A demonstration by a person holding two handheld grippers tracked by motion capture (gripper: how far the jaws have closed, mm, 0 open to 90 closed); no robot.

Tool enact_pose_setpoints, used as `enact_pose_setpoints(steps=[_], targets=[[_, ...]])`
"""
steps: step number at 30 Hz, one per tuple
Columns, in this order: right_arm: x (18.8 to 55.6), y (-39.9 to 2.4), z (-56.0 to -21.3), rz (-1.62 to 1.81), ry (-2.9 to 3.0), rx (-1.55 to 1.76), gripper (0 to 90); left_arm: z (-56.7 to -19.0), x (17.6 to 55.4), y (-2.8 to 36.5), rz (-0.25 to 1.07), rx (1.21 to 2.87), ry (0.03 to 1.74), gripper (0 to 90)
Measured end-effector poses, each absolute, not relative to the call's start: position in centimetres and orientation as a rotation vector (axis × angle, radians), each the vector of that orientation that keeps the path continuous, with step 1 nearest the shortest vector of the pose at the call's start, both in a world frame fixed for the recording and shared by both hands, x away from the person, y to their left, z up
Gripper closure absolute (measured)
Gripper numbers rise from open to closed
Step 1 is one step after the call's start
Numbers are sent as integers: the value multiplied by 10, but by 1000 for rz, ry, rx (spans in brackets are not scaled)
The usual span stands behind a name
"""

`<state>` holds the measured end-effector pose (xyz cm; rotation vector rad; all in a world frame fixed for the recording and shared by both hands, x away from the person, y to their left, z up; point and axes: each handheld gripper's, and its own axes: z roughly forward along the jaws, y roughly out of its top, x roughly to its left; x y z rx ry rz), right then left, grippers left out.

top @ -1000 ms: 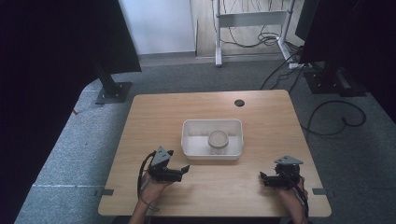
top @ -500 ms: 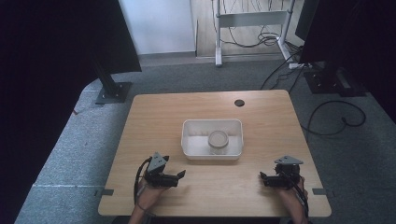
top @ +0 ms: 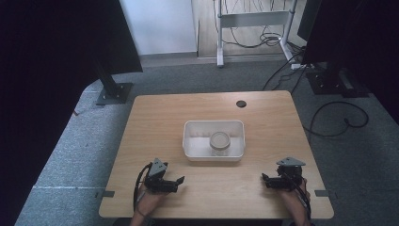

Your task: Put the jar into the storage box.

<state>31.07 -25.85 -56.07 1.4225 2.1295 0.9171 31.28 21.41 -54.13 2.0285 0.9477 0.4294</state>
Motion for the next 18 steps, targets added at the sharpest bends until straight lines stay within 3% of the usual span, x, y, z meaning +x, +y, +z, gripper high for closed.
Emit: enact_pose_setpoints(steps=[18], targets=[[310, -258, -561, 916, 2129, 1423, 24, -552, 317, 215, 425, 2125, 1003, 54]])
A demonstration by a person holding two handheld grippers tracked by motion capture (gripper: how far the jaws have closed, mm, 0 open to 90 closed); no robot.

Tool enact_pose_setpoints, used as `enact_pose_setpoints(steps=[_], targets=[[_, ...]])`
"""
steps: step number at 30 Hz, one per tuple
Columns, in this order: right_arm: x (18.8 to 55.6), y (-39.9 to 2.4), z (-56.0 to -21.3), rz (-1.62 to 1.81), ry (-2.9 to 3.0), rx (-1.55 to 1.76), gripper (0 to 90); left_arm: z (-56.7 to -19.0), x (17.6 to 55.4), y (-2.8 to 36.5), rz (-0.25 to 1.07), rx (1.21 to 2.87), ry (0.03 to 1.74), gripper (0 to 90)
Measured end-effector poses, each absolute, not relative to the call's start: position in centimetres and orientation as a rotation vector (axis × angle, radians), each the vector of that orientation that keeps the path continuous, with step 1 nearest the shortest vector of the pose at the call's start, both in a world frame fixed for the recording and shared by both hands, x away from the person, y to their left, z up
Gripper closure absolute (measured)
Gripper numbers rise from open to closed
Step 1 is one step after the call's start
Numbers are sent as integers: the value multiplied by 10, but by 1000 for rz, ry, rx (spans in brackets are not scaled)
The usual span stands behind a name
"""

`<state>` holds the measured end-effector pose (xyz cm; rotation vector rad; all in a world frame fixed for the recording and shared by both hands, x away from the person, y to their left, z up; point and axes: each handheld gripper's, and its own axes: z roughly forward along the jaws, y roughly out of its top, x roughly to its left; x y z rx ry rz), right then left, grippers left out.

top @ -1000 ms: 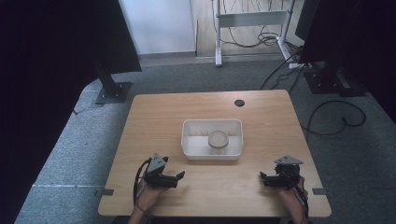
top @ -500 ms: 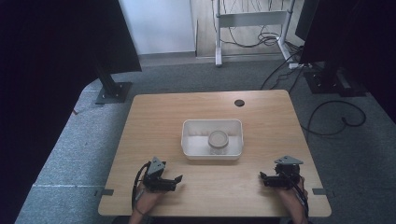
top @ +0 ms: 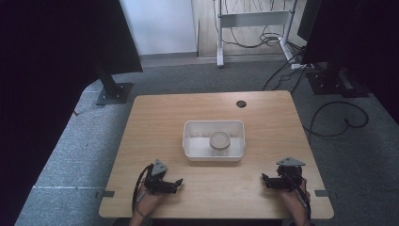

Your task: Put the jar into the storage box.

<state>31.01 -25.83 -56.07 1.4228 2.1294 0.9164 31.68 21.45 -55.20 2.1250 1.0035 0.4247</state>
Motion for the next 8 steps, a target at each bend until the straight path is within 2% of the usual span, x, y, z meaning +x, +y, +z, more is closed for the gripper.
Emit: enact_pose_setpoints(steps=[8], targets=[[310, -258, -561, 917, 2129, 1423, 24, -553, 319, 212, 415, 2151, 1013, 52]])
